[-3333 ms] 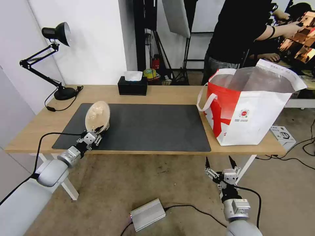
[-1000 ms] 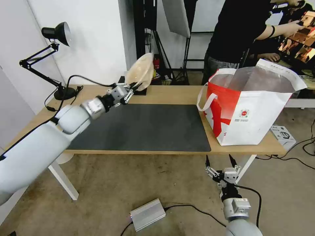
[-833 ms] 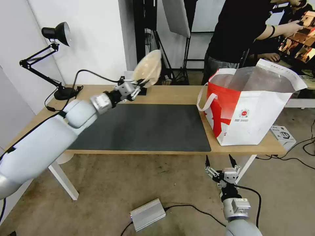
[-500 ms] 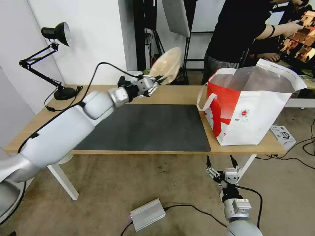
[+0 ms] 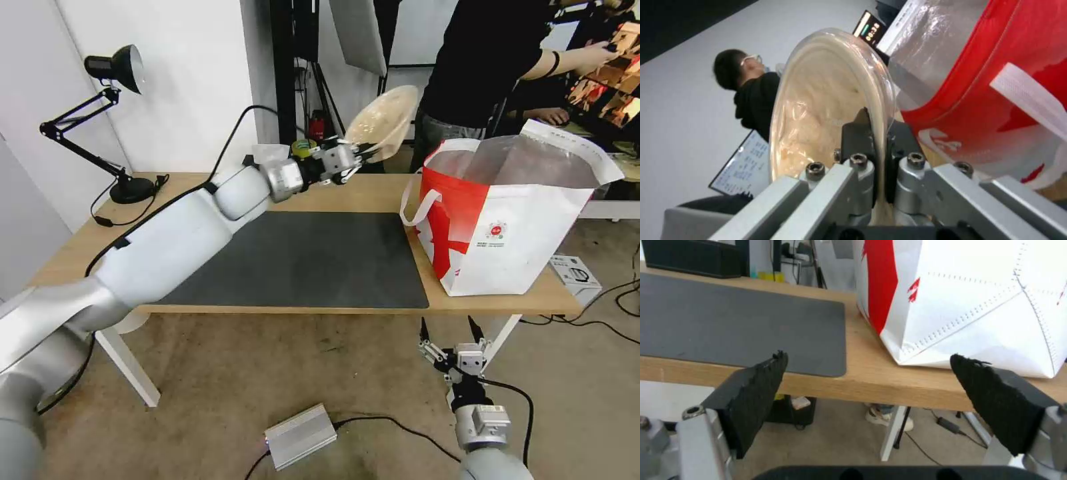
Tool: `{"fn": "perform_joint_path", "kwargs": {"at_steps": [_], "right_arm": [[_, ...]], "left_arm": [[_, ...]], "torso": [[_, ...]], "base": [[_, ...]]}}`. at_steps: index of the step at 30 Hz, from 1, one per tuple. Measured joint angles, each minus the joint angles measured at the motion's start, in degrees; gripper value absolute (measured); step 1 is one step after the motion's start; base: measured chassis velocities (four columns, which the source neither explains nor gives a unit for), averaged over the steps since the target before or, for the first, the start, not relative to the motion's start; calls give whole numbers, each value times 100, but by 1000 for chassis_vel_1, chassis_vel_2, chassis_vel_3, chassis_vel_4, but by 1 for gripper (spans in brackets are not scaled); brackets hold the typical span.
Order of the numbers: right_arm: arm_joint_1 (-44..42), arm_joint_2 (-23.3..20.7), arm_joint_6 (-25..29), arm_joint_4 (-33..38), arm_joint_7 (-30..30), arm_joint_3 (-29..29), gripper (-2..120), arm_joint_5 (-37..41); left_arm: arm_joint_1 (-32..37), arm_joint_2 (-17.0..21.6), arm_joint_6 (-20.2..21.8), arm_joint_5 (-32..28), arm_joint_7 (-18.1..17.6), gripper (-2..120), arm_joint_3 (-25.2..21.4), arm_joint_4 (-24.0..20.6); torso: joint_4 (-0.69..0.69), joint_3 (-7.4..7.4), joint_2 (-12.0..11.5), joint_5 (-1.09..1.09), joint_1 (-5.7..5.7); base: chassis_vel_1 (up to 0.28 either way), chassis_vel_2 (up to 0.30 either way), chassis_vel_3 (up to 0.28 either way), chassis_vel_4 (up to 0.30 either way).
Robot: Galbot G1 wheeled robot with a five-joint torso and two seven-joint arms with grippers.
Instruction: Pick up the trash from the table and place it into the takeout bag.
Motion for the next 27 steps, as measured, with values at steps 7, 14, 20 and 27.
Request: {"fn": "perform_joint_path", "kwargs": {"at_steps": [7, 14, 20, 27], "right_arm": [[0, -35, -3, -17, 10, 31, 95, 7], [-22, -42, -3, -18, 26, 67, 95, 24], [-25, -43, -3, -29, 32, 85, 95, 28], [-29, -24, -3, -28, 35, 86, 95, 24]], "left_arm": [[-22, -372, -30, 112, 18, 0, 67, 262], [-125, -698, -89, 231, 49, 0, 88, 522], [-209, -917, -196, 343, 91, 0, 104, 771], [-294, -1124, -314, 501, 173, 0, 50, 1007]], "torso": [[1, 0, 0, -2, 0], [0, 0, 0, -1, 0], [0, 0, 0, -1, 0], [1, 0, 0, -2, 0]], "base": [[0, 0, 0, 0], [0, 0, 0, 0], [0, 0, 0, 0], [0, 0, 0, 0]]}}
